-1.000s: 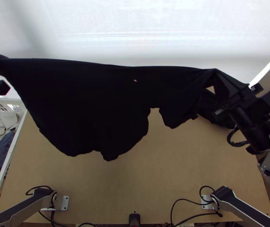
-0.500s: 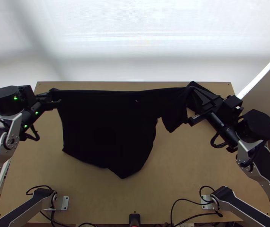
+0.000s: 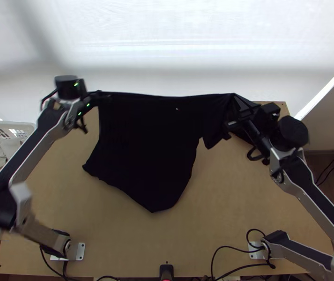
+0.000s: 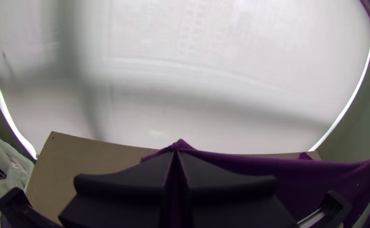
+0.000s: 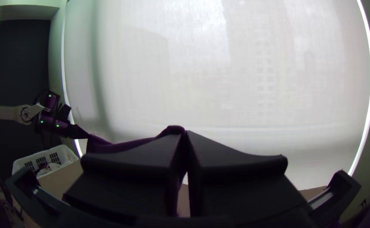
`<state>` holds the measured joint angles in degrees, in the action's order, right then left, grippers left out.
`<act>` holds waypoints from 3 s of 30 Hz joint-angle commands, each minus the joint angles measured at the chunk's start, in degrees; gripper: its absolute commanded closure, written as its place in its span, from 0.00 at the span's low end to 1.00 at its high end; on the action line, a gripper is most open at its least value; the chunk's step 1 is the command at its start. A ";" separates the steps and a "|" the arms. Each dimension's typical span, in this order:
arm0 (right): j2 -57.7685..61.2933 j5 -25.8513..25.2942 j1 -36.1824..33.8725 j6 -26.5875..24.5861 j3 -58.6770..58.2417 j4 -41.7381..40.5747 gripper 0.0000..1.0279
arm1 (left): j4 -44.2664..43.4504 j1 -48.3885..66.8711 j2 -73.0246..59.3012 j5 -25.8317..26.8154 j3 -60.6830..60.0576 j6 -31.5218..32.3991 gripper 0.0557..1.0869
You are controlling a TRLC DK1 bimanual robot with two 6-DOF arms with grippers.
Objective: Fold the t-shirt
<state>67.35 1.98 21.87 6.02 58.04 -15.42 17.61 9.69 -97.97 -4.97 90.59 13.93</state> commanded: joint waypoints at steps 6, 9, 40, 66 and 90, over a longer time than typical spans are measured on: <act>7.27 -0.92 -2.00 2.77 1.29 -5.67 0.97 | -1.08 0.68 -21.21 -2.23 23.06 2.59 0.96; 8.41 -0.92 -2.09 3.21 1.46 -6.20 0.97 | -1.17 0.77 -27.36 -3.99 30.44 2.85 0.96; 12.54 -1.27 0.72 6.11 2.60 -5.59 0.97 | 64.04 12.98 -5.39 9.28 31.85 19.38 0.04; 16.85 -1.71 -0.51 8.83 0.49 -8.05 0.97 | 65.10 35.66 -9.96 15.78 6.01 39.86 0.04; 14.65 -1.71 -3.32 10.24 0.67 -8.13 0.97 | 62.64 39.09 -23.05 17.72 14.62 40.29 0.05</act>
<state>83.57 0.84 19.29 14.81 58.87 -21.91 79.92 48.25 -119.15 12.84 103.68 52.75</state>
